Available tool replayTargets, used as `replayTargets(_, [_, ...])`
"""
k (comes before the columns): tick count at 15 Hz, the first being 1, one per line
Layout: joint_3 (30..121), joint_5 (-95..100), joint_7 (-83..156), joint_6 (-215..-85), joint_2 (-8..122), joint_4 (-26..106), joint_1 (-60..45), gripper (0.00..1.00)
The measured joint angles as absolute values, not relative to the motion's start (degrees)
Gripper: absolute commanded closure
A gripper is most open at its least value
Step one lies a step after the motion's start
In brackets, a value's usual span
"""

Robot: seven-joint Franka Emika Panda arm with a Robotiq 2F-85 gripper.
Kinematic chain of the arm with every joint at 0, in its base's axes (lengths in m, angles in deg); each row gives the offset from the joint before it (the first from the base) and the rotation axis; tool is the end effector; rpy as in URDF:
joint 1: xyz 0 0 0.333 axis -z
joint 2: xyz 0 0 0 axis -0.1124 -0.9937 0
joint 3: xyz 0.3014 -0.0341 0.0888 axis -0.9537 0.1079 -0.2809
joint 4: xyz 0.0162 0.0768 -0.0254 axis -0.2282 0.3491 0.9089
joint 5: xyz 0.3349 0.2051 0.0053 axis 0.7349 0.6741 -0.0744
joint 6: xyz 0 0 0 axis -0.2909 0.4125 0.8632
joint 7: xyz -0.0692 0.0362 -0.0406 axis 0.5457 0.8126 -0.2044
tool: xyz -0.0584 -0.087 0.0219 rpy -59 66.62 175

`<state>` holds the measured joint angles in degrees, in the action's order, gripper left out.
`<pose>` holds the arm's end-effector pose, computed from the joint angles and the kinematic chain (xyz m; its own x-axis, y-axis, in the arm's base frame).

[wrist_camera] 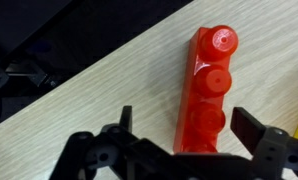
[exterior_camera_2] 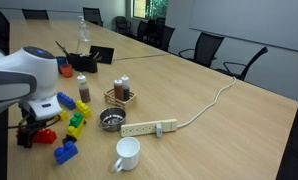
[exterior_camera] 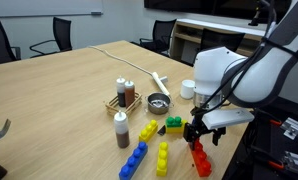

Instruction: Pick up the orange object and put it on the right side of the table

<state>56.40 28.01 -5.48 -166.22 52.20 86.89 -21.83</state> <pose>0.4005 0.2340 0.1445 0.7513 -0.5853 -0.3048 -0.6111 -0.7914 0.0134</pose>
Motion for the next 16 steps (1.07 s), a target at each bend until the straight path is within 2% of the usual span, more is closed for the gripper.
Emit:
replayTargets(7, [56.52,27.92,-5.59,-167.5,50.08,85.89,-23.73,0.0])
replayTargets(8, [56.54,27.92,-5.6,-168.21,49.45,85.56,-24.19,0.05])
replayTargets(9, [56.59,27.88,-5.6,-168.85,48.84,85.33,-24.58,0.28])
replayTargets(11, [56.89,27.8,-5.6,-170.79,48.0,85.02,-25.26,0.32])
replayTargets(16, [57.39,27.76,-5.6,-174.37,47.59,84.96,-25.74,0.68])
